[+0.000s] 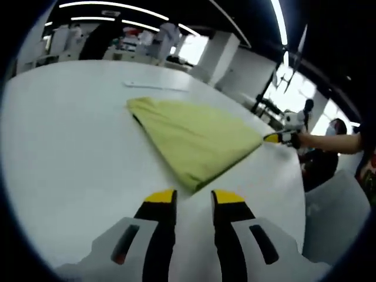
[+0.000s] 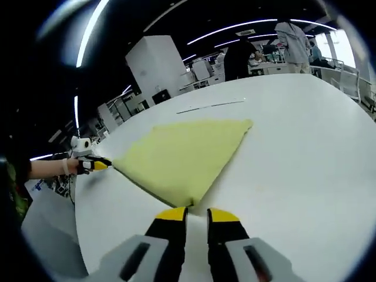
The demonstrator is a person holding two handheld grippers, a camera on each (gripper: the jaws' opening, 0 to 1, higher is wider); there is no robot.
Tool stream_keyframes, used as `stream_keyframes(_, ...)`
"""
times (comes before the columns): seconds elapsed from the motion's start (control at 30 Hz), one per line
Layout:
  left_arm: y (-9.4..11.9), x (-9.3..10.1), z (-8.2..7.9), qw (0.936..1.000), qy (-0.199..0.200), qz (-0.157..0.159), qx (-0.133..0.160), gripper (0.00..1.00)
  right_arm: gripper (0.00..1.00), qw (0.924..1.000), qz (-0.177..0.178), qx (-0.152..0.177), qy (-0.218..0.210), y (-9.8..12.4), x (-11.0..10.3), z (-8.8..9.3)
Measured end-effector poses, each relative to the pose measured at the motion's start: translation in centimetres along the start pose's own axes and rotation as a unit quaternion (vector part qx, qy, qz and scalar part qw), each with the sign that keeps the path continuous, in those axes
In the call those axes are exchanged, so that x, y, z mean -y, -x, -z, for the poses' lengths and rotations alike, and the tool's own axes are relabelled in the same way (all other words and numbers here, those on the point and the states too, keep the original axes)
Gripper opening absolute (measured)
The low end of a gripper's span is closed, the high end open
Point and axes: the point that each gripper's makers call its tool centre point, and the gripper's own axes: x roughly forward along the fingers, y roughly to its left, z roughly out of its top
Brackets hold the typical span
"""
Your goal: Fold the garment on the visible template until the final outline fits inside the template.
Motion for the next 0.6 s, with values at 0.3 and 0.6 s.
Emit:
stream_keyframes(0.3,-0.7,0.0,-0.1,0.9999,-0.011,-0.001,-0.005,0.15,0.02,0.9999,-0.009,0.0,-0.005,-0.8,-0.4,0.1)
stream_keyframes(0.6,-1.2,-0.2,-0.4,1.0,-0.004,-0.005,0.001,0.09,0.0,0.9999,-0.009,0.005,-0.009,-0.9,-0.5,0.1)
